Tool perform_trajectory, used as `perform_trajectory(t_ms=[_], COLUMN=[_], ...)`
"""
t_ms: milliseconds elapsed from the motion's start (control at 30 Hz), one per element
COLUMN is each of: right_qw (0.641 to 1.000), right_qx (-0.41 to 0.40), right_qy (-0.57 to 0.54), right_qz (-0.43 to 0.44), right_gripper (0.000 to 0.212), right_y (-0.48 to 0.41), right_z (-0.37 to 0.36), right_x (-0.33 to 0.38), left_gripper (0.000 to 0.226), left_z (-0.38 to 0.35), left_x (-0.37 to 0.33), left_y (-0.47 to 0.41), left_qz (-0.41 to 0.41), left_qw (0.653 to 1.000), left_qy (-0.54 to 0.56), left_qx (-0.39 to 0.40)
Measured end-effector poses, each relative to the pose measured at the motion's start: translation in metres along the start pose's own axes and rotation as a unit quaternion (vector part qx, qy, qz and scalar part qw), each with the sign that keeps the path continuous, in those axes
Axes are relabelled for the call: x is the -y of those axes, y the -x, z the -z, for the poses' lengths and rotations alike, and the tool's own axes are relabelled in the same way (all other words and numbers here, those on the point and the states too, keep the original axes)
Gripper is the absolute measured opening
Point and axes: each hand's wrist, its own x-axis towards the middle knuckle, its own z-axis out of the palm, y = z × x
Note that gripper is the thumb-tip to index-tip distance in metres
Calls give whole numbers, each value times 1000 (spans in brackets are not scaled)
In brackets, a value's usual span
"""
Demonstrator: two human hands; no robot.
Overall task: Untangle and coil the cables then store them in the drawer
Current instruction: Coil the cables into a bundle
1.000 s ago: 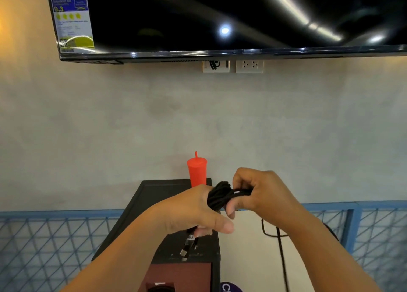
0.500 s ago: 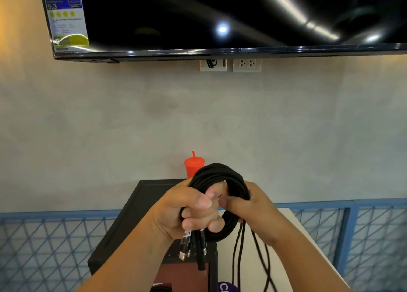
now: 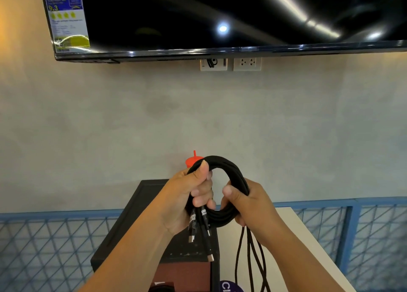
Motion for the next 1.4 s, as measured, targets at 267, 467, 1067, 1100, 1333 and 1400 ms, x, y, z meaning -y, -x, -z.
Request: perform_trajectory(t_ms=[267, 467, 1067, 1100, 1333, 1400], right_qw=[994, 979, 935, 928, 817, 796], right_qx=[21, -34, 10, 29, 111, 124], right_qy=[104, 175, 324, 336, 555, 586], right_qz=[-21, -100, -142, -159, -112, -86], right_gripper=[18, 20, 41, 39, 33, 38], right_y=[7, 14, -5, -1, 14, 18], right_z=[7, -6, -18, -24, -48, -48], right_x=[-21, -75, -49, -49, -41, -35], left_gripper=[30, 33, 33, 32, 23, 15], left_z=[-11, -12, -18, -19, -18, -17], left_x=[-20, -29, -28, -26, -9, -4], left_y=[-1, 2, 1, 1, -8, -12], left_qz=[-87, -90, -73, -83, -186, -201], left_qw=[986, 980, 983, 981, 956, 940], left_qy=[106, 127, 139, 129, -18, -86], left_qx=[-92, -123, -98, -115, -227, -263])
